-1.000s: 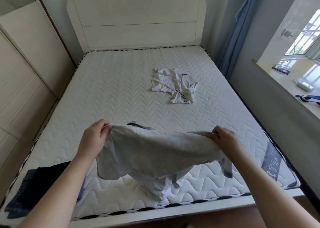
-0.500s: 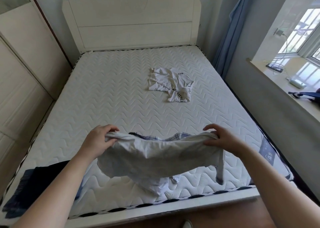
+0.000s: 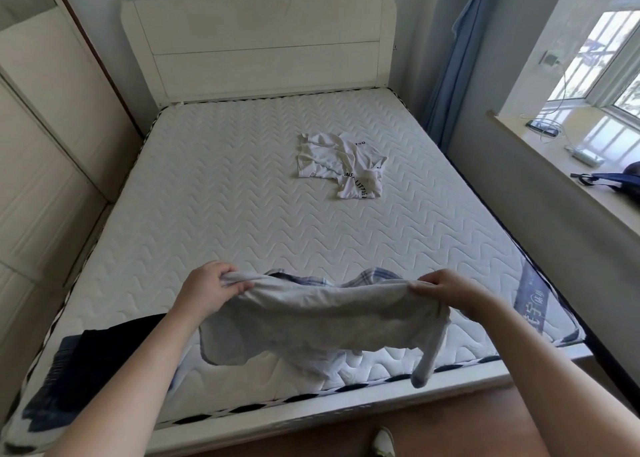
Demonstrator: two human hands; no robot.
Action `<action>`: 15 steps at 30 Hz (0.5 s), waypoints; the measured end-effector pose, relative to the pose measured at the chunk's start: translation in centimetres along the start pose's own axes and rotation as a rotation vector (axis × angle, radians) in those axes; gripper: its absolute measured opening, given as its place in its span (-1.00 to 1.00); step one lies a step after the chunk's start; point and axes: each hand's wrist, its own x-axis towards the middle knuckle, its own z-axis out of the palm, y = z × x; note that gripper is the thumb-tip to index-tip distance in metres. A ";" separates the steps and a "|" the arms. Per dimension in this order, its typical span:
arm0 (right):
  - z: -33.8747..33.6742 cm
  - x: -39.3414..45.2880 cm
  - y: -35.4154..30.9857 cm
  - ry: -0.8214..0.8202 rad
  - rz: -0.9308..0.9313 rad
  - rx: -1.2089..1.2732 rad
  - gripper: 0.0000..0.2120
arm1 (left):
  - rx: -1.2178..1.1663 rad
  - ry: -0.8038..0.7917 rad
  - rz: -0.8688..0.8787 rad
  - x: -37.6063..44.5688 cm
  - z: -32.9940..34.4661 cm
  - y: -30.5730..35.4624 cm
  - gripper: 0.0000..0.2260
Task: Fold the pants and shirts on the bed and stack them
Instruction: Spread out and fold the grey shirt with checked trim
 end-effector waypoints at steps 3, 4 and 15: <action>1.2 -1.1 0.3 0.006 0.000 0.217 -0.44 | -0.204 -0.041 -0.076 -0.5 0.1 -0.5 -0.85; 1.6 -1.3 0.4 0.030 -0.014 0.274 -0.47 | -0.281 -0.041 -0.087 -0.6 0.1 -0.7 -0.87; 4.1 -2.7 0.4 0.099 0.054 0.455 -0.71 | -0.451 -0.092 -0.048 -1.8 -0.1 -0.1 -0.83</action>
